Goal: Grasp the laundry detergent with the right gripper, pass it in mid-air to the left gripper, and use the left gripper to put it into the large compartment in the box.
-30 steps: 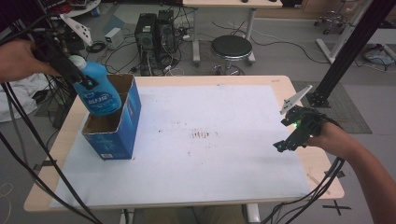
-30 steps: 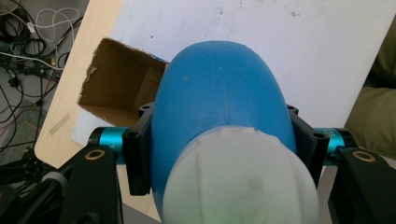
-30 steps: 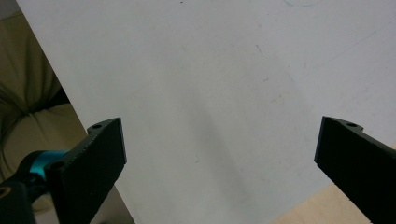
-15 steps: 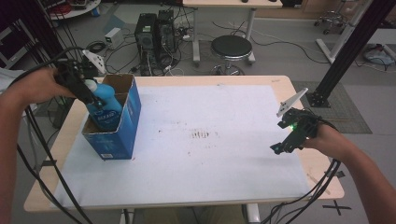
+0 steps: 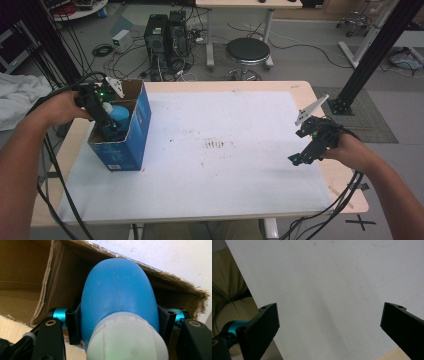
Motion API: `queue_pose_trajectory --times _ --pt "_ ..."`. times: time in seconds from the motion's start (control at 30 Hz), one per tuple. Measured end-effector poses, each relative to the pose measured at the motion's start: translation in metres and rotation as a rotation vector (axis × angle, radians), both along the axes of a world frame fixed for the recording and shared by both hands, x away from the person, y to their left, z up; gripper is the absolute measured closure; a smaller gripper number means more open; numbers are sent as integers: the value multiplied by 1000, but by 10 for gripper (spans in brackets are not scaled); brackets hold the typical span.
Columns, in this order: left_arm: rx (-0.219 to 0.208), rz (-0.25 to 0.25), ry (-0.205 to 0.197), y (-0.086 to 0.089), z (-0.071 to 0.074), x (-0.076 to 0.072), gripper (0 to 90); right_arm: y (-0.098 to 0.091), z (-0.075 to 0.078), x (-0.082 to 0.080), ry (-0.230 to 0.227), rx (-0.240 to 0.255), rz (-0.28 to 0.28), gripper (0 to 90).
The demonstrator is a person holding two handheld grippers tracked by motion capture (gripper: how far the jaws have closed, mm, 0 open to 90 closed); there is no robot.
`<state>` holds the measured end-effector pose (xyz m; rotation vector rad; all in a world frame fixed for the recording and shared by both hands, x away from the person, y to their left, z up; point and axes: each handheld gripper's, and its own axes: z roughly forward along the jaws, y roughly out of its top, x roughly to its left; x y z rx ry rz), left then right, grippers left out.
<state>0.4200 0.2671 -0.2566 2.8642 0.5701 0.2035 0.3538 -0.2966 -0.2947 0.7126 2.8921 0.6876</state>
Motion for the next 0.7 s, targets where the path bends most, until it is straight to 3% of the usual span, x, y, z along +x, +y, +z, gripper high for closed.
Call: queue_pose_trajectory --times 0.4,0.7 --pt "19 4 26 0 -26 5 379 1 -2 0 4 8 -4 11" --pt "17 24 31 0 -28 6 377 2 -2 -1 1 9 -2 11"
